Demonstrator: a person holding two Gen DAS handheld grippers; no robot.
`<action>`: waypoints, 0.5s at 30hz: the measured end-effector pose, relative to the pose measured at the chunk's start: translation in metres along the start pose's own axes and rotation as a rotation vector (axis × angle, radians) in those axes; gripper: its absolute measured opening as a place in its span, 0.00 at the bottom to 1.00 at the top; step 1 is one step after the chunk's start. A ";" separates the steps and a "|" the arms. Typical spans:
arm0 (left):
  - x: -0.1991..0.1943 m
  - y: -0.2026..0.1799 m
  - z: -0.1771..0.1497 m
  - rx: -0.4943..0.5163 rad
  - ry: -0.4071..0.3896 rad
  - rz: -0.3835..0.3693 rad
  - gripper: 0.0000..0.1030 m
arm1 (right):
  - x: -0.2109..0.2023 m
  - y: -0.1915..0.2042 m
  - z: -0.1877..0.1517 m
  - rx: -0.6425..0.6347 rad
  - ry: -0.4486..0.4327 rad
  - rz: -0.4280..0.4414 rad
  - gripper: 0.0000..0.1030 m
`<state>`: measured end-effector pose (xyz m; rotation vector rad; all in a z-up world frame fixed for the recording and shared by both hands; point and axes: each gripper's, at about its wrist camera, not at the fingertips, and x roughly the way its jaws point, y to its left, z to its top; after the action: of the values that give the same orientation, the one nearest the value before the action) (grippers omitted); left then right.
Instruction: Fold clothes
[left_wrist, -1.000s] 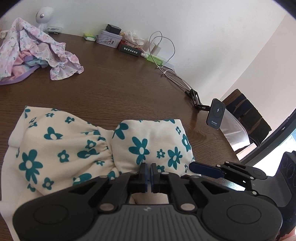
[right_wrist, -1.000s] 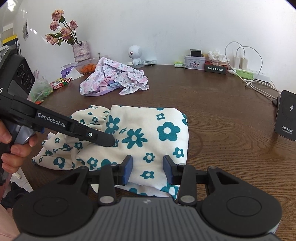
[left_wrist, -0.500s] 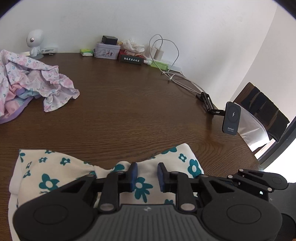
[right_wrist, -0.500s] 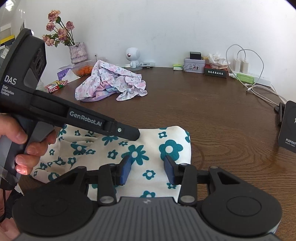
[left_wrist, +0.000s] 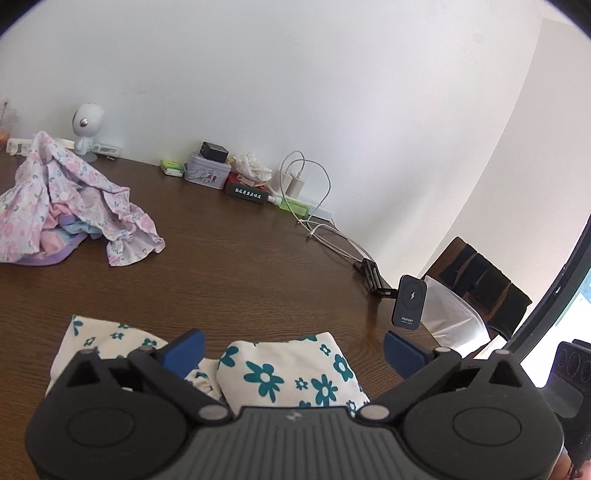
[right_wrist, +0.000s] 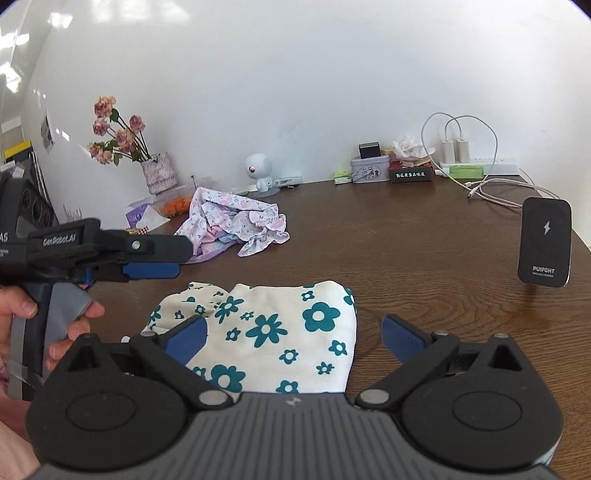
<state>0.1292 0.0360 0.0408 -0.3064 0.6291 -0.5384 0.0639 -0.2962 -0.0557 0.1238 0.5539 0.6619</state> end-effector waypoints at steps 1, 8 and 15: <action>-0.003 0.000 -0.005 -0.006 0.007 0.010 1.00 | -0.003 -0.003 -0.001 0.016 -0.003 0.002 1.00; -0.012 0.001 -0.040 -0.013 0.080 0.037 1.00 | -0.001 -0.007 -0.018 0.068 0.038 -0.008 1.00; -0.013 0.000 -0.040 0.015 0.061 0.041 0.99 | 0.009 -0.015 -0.024 0.099 0.066 0.003 1.00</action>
<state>0.0951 0.0386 0.0156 -0.2632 0.6889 -0.5147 0.0648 -0.3037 -0.0846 0.1959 0.6502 0.6435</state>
